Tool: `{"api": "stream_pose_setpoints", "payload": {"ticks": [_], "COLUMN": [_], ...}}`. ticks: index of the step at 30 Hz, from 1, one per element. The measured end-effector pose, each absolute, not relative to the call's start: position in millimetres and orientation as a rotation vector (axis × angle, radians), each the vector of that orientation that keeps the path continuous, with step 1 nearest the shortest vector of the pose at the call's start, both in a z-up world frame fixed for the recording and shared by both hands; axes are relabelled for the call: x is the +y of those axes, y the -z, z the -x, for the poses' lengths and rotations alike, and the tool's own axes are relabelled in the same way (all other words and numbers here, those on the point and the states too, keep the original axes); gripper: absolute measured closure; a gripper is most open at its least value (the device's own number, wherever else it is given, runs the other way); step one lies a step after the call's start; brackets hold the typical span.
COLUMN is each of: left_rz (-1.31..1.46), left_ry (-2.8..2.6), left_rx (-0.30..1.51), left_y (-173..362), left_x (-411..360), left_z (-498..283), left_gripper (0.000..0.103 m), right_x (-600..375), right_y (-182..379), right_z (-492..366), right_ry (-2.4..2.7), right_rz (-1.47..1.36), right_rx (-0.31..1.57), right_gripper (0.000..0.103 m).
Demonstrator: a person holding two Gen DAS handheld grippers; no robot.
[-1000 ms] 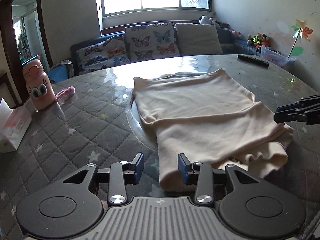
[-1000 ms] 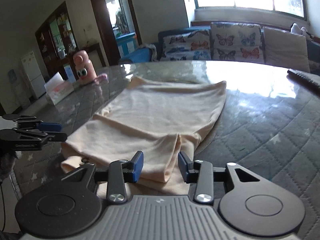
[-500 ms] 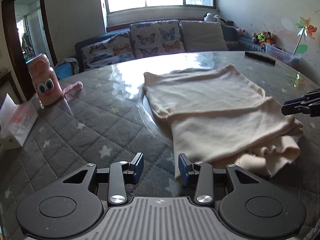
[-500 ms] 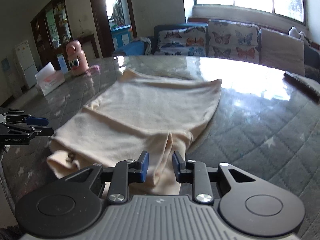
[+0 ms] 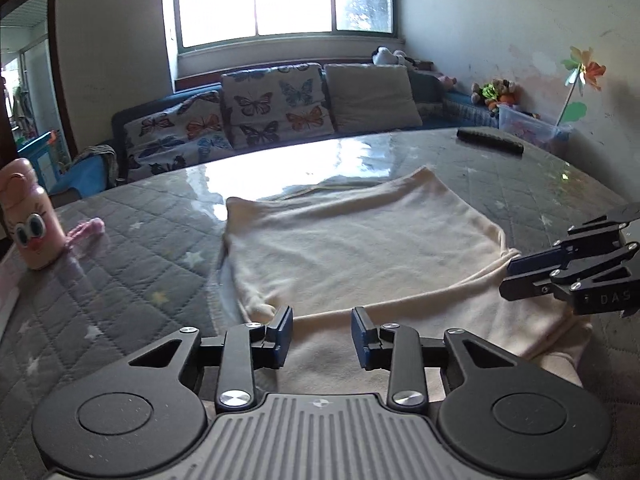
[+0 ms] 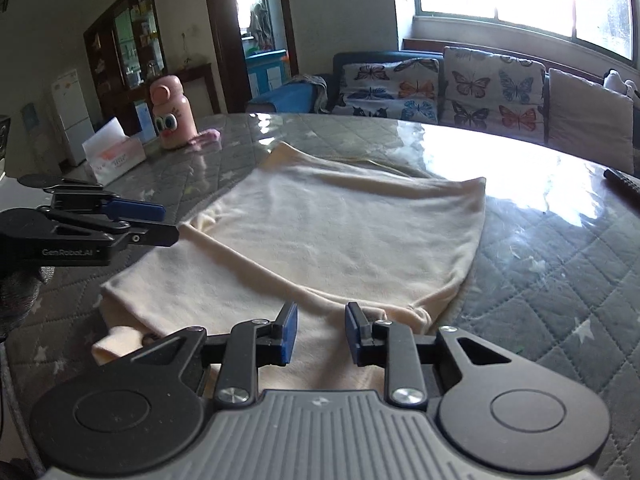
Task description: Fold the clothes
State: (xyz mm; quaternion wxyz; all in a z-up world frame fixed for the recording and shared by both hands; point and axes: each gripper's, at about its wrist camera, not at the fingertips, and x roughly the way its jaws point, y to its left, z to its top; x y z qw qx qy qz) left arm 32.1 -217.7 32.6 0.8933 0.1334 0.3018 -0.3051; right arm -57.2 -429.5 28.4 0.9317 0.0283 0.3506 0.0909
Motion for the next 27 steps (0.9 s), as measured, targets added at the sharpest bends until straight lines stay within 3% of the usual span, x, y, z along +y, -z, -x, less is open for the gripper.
{"api": "stream_pose_setpoints", "payload": {"ticks": [14,16,18,27], "left_rz": [-0.278,-0.278,-0.277,-0.283], "left_ry": [0.607,0.605,0.602,0.588], "left_rx": [0.67,0.669,0.669,0.658], "left_y": [-17,-17,-17,-17], "left_x": [-213,-213,-212,-212], "left_z": [-41,-41,-41,-39], "left_gripper": [0.068,0.068,0.069,0.069], "right_x": [-447,-445,-442,-448], "right_y": [-23,-23,-25,-22], "right_z": [56,55,56,52], "right_ry": [-0.111,-0.113,-0.111,-0.086], "right_rz": [-0.061,-0.05,-0.033,-0.039], "right_rx": [0.721,0.718,0.705,0.712], "right_gripper": [0.078,0.091,0.096,0.095]}}
